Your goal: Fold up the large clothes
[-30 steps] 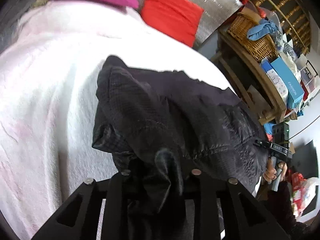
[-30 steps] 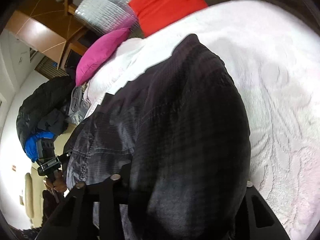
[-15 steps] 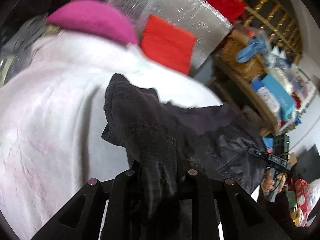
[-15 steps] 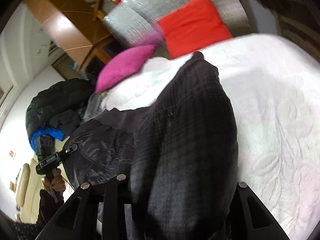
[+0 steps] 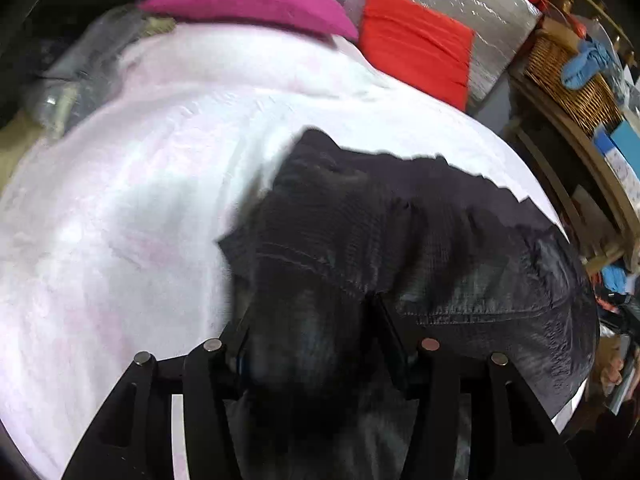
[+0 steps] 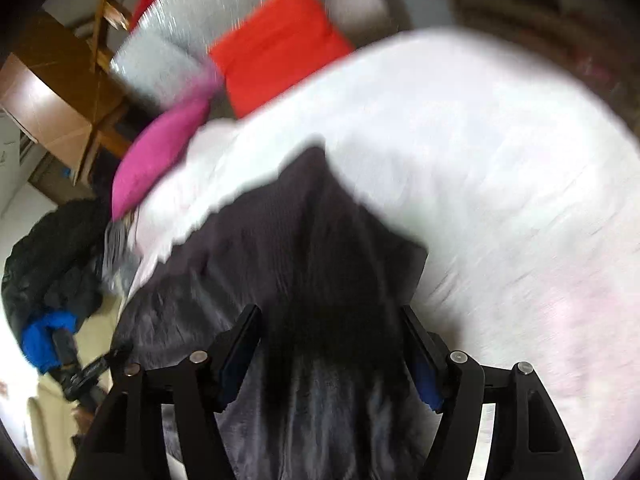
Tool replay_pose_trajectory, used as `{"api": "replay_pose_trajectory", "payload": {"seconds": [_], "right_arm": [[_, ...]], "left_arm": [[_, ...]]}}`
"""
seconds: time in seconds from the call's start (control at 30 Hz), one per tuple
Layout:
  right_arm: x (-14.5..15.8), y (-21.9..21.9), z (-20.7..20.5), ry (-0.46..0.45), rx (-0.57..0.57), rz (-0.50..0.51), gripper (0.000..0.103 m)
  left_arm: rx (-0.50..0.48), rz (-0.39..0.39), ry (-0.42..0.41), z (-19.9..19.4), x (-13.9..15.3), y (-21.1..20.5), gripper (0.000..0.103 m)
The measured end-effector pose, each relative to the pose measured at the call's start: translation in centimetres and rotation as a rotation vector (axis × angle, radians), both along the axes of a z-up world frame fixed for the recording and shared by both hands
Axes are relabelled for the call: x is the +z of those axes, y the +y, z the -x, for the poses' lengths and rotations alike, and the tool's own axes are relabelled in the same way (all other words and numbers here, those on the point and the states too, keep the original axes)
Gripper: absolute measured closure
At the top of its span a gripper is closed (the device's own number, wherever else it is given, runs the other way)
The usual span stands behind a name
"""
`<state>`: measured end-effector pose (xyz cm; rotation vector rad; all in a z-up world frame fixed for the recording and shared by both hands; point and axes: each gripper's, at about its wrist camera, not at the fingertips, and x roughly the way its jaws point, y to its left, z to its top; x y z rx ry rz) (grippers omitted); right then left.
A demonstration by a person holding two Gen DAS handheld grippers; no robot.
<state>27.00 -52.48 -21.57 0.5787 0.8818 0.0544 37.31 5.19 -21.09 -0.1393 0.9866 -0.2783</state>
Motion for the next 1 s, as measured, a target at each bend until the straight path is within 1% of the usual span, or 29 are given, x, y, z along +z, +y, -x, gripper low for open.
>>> {"api": "replay_pose_trajectory", "payload": {"seconds": [0.03,0.07,0.1,0.13,0.2,0.23,0.27,0.33,0.37,0.4,0.43,0.47,0.5,0.53,0.6,0.67,0.7,0.77,0.87,0.97,1.0], "right_arm": [[1.6,-0.3,1.1,-0.059,-0.055,0.061,0.03],[2.6,0.0,1.6,-0.093,-0.085,0.098,0.03],[4.1,0.3,2.7,-0.158,-0.127,0.156,0.03],[5.0,0.7,3.3,-0.199,-0.136,0.187,0.029],[5.9,2.3,3.3,-0.233,-0.098,0.214,0.03],[6.0,3.7,3.1,-0.236,-0.054,0.226,0.03],[5.8,5.2,2.9,-0.221,-0.006,0.249,0.03],[4.5,8.5,1.5,-0.148,0.069,0.317,0.031],[3.5,9.7,0.7,-0.103,0.098,0.341,0.036],[2.9,10.4,0.0,-0.073,0.108,0.354,0.04],[1.5,10.8,-1.2,0.006,0.101,0.382,0.04],[0.3,10.6,-1.9,0.076,0.092,0.397,0.04],[-0.6,10.5,-2.5,0.124,0.089,0.403,0.04],[-1.3,10.2,-2.9,0.152,0.083,0.394,0.04],[-0.2,10.2,-3.0,0.133,0.076,0.399,0.04],[1.4,10.9,-3.1,0.06,0.067,0.375,0.04],[2.6,11.1,-3.4,0.002,0.061,0.352,0.038],[3.7,11.8,-4.8,-0.033,0.052,0.351,0.038],[2.9,13.0,-7.9,0.006,0.082,0.366,0.038],[-0.7,13.8,-12.0,0.135,0.114,0.365,0.038],[-1.9,13.6,-12.5,0.164,0.119,0.375,0.036]], "left_arm": [[0.012,-0.014,-0.029,0.5,0.7,0.3,0.048],[0.029,-0.039,-0.072,1.3,1.6,0.9,0.044],[0.05,-0.068,-0.125,2.0,2.8,1.2,0.038],[0.063,-0.087,-0.165,2.6,3.6,1.1,0.035],[0.073,-0.118,-0.25,3.9,5.1,0.6,0.031],[0.066,-0.132,-0.271,4.4,5.3,0.1,0.031],[0.06,-0.151,-0.283,4.8,5.3,-0.4,0.031],[0.059,-0.215,-0.278,5.1,4.7,-1.5,0.031],[0.056,-0.243,-0.262,5.0,4.1,-2.0,0.031],[0.049,-0.258,-0.248,4.7,3.4,-2.6,0.031],[0.042,-0.273,-0.225,4.2,2.6,-3.2,0.031],[0.045,-0.307,-0.2,3.7,1.5,-3.6,0.031],[0.045,-0.334,-0.181,3.4,0.7,-3.9,0.031],[0.041,-0.35,-0.165,3.4,0.2,-4.0,0.031],[0.032,-0.36,-0.146,3.3,-0.7,-4.1,0.031],[0.027,-0.37,-0.161,3.7,-0.7,-4.5,0.031],[0.023,-0.379,-0.168,3.7,-0.7,-4.5,0.031],[0.019,-0.389,-0.174,3.7,-0.8,-4.7,0.031],[0.014,-0.405,-0.183,3.7,-0.9,-5.0,0.031],[0.007,-0.422,-0.195,3.7,-1.2,-5.2,0.031],[0.004,-0.424,-0.196,3.6,-1.1,-5.2,0.031]]}}
